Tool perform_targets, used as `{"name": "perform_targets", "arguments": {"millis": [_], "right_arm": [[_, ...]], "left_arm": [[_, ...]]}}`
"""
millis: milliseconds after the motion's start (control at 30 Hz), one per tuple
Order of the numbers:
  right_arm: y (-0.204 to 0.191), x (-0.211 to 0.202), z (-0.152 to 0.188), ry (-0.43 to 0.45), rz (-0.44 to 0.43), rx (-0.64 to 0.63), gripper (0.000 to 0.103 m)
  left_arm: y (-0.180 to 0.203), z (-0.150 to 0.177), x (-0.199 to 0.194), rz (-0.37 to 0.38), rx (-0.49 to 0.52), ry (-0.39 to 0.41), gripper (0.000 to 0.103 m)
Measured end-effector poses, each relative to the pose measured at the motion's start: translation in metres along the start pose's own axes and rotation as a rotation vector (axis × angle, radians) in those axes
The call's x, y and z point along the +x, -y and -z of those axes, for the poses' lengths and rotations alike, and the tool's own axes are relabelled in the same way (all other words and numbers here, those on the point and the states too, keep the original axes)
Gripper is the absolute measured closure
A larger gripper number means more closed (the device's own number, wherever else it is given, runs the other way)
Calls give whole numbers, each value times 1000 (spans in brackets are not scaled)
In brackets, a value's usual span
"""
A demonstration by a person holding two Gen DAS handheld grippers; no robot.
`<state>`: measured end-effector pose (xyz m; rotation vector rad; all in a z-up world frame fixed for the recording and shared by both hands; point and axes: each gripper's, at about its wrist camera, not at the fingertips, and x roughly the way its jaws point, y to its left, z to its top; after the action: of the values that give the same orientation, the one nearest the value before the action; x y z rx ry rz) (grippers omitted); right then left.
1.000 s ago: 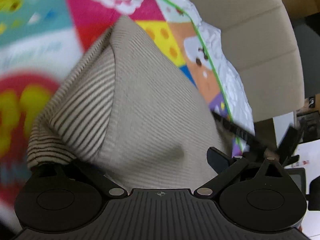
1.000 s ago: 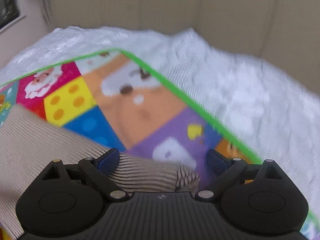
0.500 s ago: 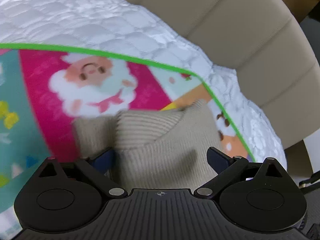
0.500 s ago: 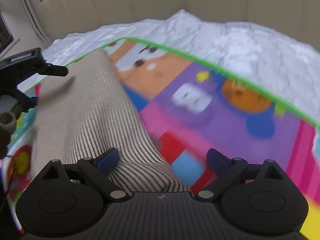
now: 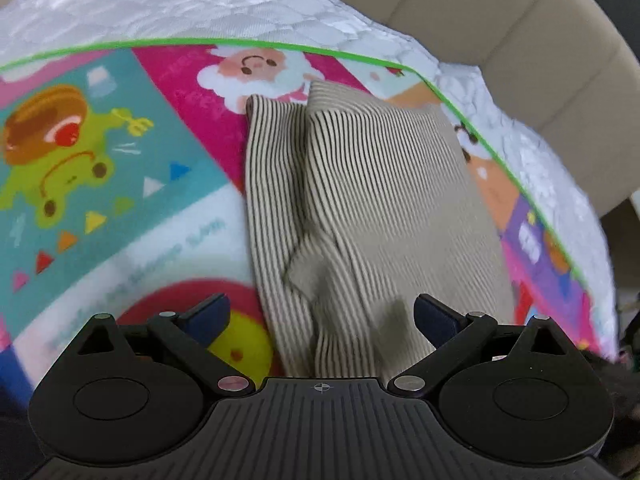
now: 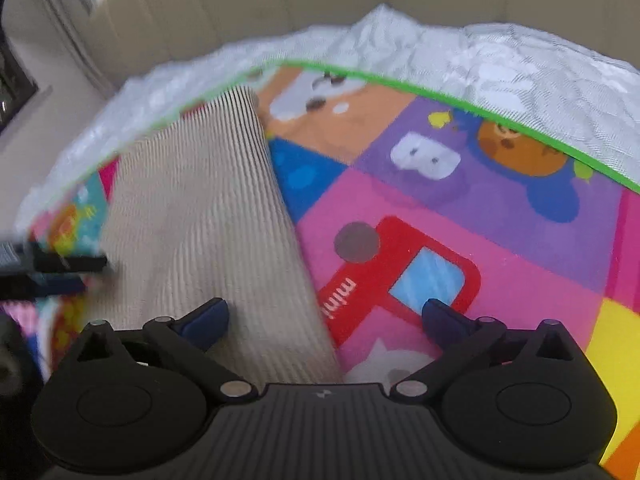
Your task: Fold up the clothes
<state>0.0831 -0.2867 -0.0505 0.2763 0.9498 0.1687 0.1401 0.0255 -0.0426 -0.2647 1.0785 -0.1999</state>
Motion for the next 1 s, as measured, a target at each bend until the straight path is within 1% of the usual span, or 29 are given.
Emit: {"name": "perform_targets", "arguments": {"millis": [33,67,133,167,367,467,500,533,600,667,700,767,800,900,1000], "right_arm": [[-5,-6,3,4,-30,-11,0],[-11,-6,9,-22,-34,-27,0],[-25,0,22,-108,-13,-63,0],[-28,0,25,-118,-10,-71,0],[-34,-18,25,-66,-23,-81,0],[-38,-27,26,-41,-29,-86,0],[-36,-32,24,-13,-26,-75,0],[-33,-37,22,15,-15,-62,0],[-32,-40,21,41,45,-79,0],[-37,-29,26,1,131,-144,0],[-36,-22,27,-32,148,-156,0],[-31,-8,32,-122,112,-113,0],[-32,-6,33,-145,97,-111,0],[-40,-5,35,-184,72,-147,0],[-48,-12,35,-190,70,-218,0]], "left_arm": [[3,5,-4,-22,36,8,2],[7,9,-9,-44,71,15,2],[11,13,-17,-67,110,30,2],[13,15,-21,-78,128,38,2],[16,27,-41,-88,163,104,2],[18,33,-41,-88,198,119,2],[19,34,-40,-85,207,120,2],[19,35,-39,-81,211,118,2],[19,35,-37,-72,213,113,2],[15,34,-33,-69,200,105,2],[14,33,-32,-68,193,101,2],[11,33,-29,-66,185,91,2],[10,33,-27,-65,183,86,2],[9,34,-24,-66,183,77,1],[8,34,-23,-71,186,70,1]]}}
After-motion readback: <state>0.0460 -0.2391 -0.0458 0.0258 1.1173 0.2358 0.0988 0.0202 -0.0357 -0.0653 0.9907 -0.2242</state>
